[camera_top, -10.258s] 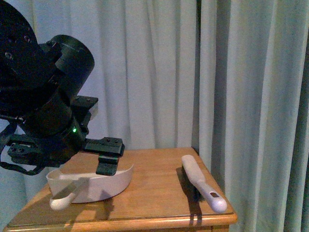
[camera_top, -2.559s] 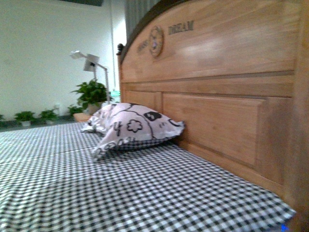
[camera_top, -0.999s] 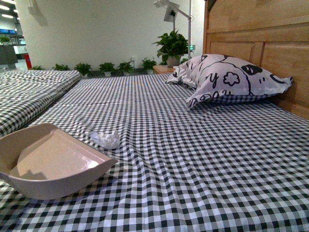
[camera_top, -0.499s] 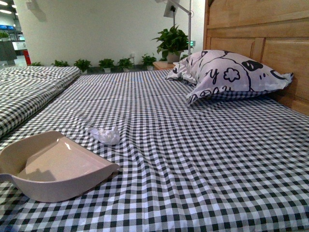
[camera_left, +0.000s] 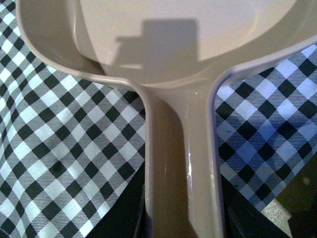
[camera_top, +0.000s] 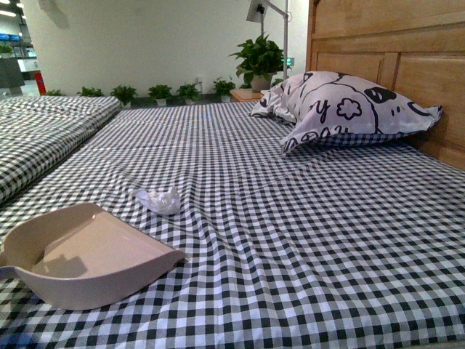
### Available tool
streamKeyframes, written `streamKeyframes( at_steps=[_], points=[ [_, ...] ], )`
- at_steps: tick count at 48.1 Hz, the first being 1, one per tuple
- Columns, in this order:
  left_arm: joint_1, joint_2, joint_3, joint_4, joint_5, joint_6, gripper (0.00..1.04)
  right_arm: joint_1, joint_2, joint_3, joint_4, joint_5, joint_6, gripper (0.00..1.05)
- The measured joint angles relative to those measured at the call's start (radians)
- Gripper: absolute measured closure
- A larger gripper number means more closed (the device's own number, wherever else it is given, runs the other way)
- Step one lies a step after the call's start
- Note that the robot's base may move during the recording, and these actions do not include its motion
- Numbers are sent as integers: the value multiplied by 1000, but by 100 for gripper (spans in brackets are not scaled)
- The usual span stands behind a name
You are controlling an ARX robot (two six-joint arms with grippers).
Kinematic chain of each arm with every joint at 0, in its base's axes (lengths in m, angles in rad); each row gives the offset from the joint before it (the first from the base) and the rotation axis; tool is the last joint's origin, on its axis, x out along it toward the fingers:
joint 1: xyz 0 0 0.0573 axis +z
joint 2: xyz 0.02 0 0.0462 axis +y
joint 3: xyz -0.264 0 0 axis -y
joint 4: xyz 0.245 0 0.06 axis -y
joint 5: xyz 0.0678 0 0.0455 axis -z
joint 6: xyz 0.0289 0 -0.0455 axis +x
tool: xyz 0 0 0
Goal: Clean up trash
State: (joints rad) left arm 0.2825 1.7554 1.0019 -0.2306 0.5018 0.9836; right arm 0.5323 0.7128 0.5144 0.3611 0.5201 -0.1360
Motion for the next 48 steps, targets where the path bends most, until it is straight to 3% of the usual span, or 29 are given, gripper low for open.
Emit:
streamKeyframes(
  at_steps=[2, 5, 9, 18, 25, 48],
  points=[
    [0, 0, 0, 0, 0, 0, 79, 4, 23, 32, -91, 15, 24, 84],
    [0, 0, 0, 0, 0, 5, 79, 0, 109, 171, -400, -8, 81, 84],
    [-1, 0, 0, 0, 0, 8, 79, -14, 214, 282, -548, -67, 96, 84],
    [-1, 1, 0, 0, 4, 11, 79, -40, 619, 518, -450, -205, 101, 84],
    [-1, 1, 0, -1, 4, 14, 79, -38, 885, 678, -436, -209, 87, 84],
    [-1, 1, 0, -1, 4, 15, 79, 49, 1466, 1281, -684, -274, 164, 84]
  ],
)
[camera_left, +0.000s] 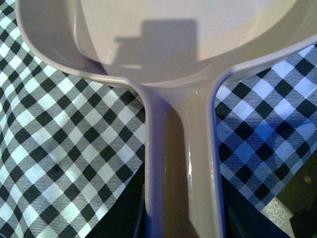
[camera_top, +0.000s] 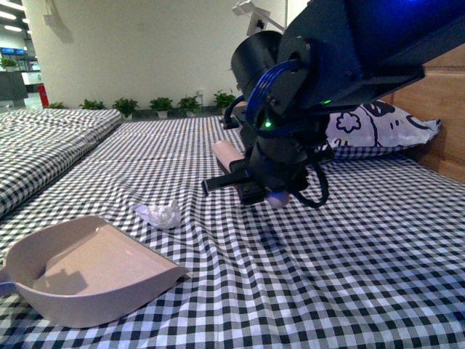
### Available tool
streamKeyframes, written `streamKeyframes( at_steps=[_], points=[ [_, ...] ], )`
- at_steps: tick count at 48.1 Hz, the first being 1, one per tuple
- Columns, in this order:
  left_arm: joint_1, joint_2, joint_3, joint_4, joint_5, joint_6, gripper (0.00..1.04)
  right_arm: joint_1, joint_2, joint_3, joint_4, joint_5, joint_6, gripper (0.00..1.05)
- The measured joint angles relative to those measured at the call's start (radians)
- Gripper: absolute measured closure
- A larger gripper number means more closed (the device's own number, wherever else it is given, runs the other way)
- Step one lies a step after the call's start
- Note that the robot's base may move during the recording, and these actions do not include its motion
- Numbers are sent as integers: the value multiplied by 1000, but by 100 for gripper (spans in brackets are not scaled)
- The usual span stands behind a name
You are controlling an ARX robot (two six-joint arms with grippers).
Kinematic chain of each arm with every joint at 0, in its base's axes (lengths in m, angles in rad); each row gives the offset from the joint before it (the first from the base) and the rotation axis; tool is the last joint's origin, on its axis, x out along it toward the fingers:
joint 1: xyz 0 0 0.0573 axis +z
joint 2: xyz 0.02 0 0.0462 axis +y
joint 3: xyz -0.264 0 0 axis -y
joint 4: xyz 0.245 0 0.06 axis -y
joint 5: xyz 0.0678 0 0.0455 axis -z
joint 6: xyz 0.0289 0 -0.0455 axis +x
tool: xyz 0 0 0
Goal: Clean up trash
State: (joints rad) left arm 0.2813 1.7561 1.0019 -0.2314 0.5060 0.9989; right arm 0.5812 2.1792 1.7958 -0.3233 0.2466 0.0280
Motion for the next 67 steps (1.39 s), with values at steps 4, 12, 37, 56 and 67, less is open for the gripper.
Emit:
streamKeyframes(
  at_steps=[4, 12, 37, 56, 67],
  points=[
    [0, 0, 0, 0, 0, 0, 79, 14, 49, 57, -23, 5, 7, 84],
    [0, 0, 0, 0, 0, 0, 79, 23, 105, 106, -39, 34, 10, 84],
    [0, 0, 0, 0, 0, 1, 79, 71, 204, 163, -121, -63, 15, 84],
    [0, 0, 0, 0, 0, 12, 79, 118, 59, 37, -126, -554, -190, 84],
    [0, 0, 0, 0, 0, 11, 79, -8, 0, 26, -75, -426, -182, 84]
  ],
)
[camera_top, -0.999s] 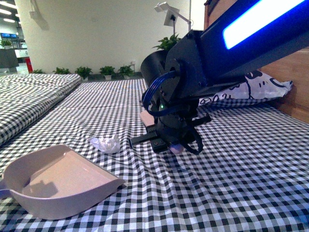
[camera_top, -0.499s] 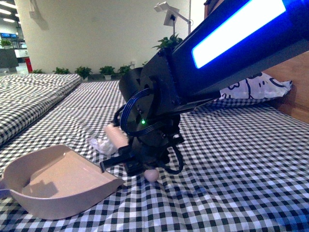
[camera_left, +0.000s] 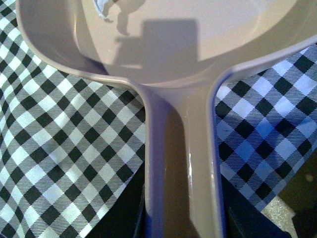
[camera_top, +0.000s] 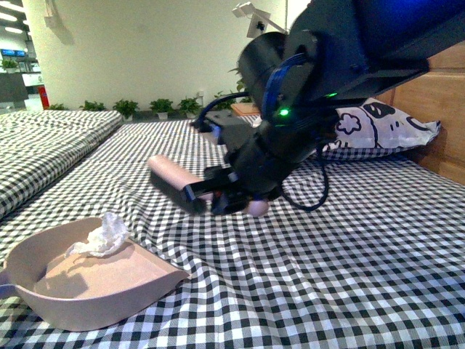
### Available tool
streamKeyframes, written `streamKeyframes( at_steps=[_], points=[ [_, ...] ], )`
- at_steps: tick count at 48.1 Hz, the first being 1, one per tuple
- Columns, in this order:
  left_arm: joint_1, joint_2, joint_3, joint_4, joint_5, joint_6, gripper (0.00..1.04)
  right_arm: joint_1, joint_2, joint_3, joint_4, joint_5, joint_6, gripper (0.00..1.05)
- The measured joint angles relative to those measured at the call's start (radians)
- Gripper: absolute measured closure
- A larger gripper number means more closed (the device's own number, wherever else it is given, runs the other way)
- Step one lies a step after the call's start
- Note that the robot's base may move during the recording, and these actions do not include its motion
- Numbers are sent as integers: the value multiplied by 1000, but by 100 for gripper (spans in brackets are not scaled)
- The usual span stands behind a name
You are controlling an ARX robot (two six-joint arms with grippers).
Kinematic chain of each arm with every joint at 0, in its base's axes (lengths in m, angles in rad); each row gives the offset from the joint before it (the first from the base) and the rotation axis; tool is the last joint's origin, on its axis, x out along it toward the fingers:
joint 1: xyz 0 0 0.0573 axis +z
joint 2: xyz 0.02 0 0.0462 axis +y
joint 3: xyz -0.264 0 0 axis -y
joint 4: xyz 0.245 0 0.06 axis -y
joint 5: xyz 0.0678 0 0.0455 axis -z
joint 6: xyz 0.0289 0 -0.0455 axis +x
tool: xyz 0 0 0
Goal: Clean up trash
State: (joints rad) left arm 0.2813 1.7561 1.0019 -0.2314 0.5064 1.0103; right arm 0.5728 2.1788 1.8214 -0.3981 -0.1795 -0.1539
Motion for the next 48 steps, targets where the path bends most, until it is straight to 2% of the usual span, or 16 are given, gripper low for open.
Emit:
streamKeyframes(
  at_steps=[9, 12, 13, 16, 24, 30, 37, 48],
  points=[
    [0, 0, -4, 15, 9, -9, 79, -135, -190, -185, 79, 0, 90, 84],
    [-2, -12, -81, 223, 29, -74, 79, -179, -272, -253, 95, -26, 114, 84],
    [-6, -17, -125, 351, 19, -139, 79, -203, -314, -284, 100, -38, 129, 84],
    [-18, -34, -184, 540, -27, -224, 79, -264, -417, -356, 107, -70, 155, 84],
    [-58, -143, -266, 809, -165, -375, 79, -436, -691, -506, 82, -162, 196, 84],
    [-101, -245, -331, 920, -314, -457, 79, -531, -883, -564, 23, -261, 244, 84],
    [-137, -411, -392, 970, -482, -579, 79, -632, -1048, -589, -3, -366, 345, 84],
    [-228, -648, -478, 924, -605, -698, 79, -655, -1197, -603, -13, -443, 458, 84]
  ],
)
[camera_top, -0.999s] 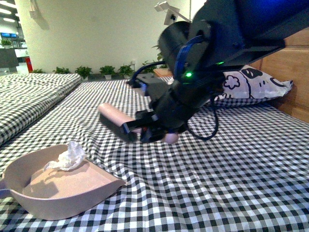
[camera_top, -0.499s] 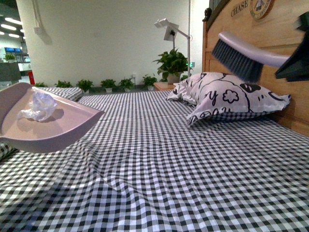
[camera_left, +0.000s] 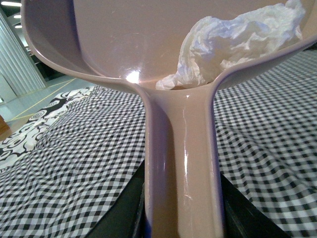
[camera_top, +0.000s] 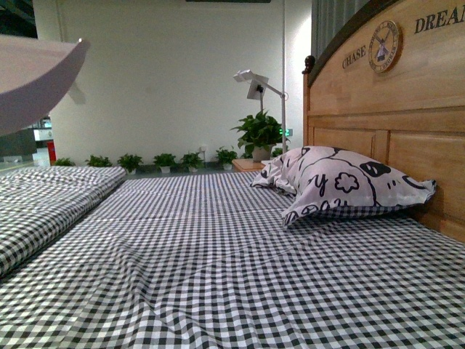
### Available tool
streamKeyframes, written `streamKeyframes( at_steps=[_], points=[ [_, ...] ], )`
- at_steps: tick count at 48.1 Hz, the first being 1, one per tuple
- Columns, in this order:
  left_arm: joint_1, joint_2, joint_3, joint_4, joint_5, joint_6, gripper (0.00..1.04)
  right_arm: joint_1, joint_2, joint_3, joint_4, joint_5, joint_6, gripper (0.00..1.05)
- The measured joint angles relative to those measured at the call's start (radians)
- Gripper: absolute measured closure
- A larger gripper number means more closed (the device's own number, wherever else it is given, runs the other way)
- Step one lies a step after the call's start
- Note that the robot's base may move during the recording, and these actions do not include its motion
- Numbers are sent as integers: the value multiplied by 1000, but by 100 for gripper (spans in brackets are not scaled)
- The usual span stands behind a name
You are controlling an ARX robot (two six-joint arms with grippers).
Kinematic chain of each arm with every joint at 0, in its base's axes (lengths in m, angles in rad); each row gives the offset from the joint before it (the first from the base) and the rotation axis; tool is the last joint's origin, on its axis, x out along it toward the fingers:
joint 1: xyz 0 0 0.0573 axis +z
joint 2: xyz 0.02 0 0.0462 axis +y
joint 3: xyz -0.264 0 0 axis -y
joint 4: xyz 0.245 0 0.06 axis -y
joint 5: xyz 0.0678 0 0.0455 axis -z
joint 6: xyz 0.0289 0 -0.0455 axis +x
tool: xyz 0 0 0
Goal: Clean up trash
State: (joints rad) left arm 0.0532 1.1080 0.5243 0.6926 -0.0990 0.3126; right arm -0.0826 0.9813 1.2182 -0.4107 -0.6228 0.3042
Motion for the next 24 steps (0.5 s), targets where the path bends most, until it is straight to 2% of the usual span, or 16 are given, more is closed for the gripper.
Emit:
streamKeyframes(
  at_steps=[9, 24],
  points=[
    [-97, -200, -55, -78, -110, -44, 79, 37, -96, -3, -22, 9, 63, 84],
    [-249, -454, -136, -166, -294, -52, 79, 169, -202, -14, -56, 146, 114, 84]
  ],
)
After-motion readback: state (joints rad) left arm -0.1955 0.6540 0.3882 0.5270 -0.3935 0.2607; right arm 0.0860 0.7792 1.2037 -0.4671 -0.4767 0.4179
